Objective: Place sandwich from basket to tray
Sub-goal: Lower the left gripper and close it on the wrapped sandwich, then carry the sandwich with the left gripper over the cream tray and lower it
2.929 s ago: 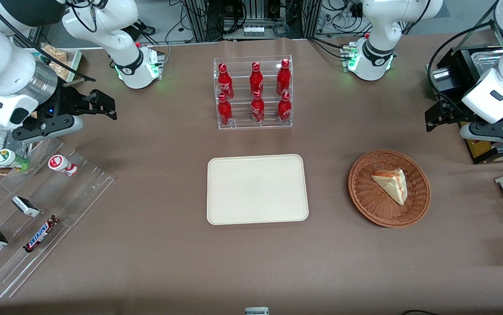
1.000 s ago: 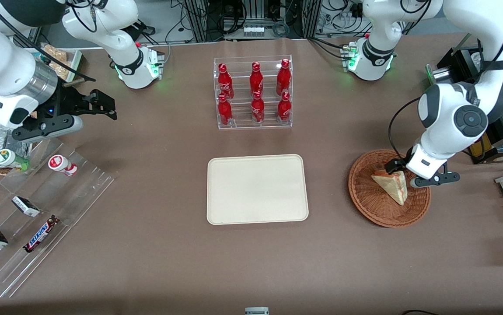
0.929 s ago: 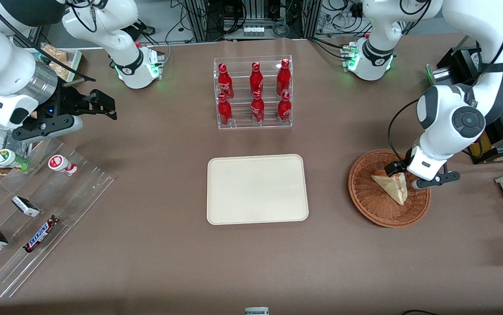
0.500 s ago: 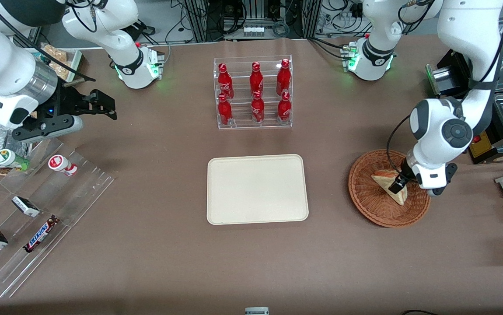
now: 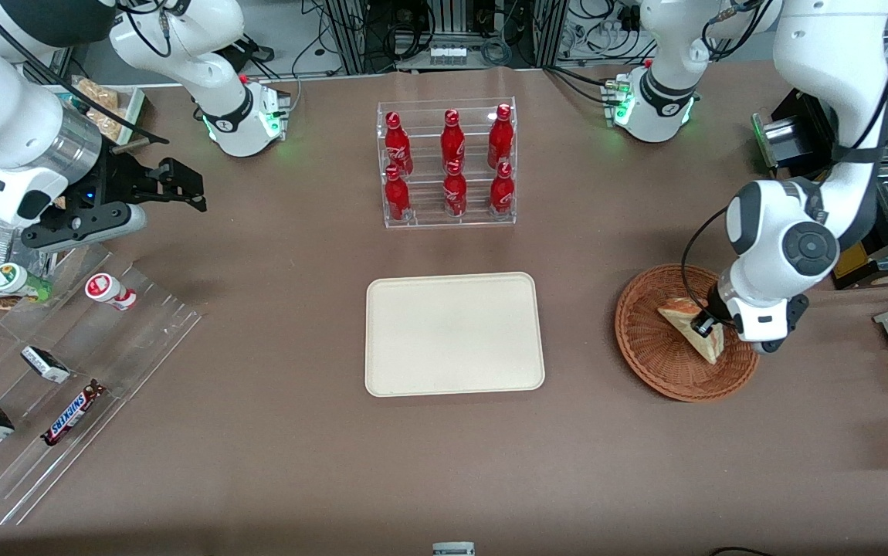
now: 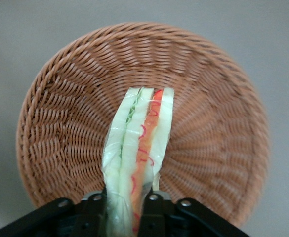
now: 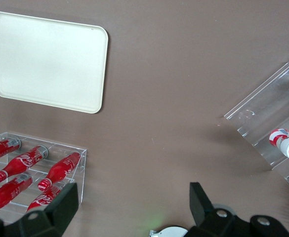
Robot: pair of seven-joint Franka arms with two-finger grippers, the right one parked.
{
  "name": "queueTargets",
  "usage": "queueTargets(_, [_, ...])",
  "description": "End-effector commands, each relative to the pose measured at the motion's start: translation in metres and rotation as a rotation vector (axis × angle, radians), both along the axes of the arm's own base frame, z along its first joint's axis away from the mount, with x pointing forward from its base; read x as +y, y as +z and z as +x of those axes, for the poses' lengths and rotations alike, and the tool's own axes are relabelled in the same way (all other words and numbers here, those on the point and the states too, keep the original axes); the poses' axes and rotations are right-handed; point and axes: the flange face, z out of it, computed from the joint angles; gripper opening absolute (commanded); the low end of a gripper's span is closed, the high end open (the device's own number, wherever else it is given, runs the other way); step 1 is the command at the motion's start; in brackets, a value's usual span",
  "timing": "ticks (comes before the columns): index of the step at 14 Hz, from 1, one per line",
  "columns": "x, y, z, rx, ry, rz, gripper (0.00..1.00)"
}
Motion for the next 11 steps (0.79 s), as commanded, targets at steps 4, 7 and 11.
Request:
queueTargets(4, [-0.164, 0.043, 0.031, 0.003, -0.239, -0.01, 0.04])
queueTargets(7, [-0.261, 0.031, 0.029, -0.031, -0.388, -0.019, 0.06])
queueTargets(11, [-0.374, -0.012, -0.002, -0.151, -0.531, -0.073, 0.06])
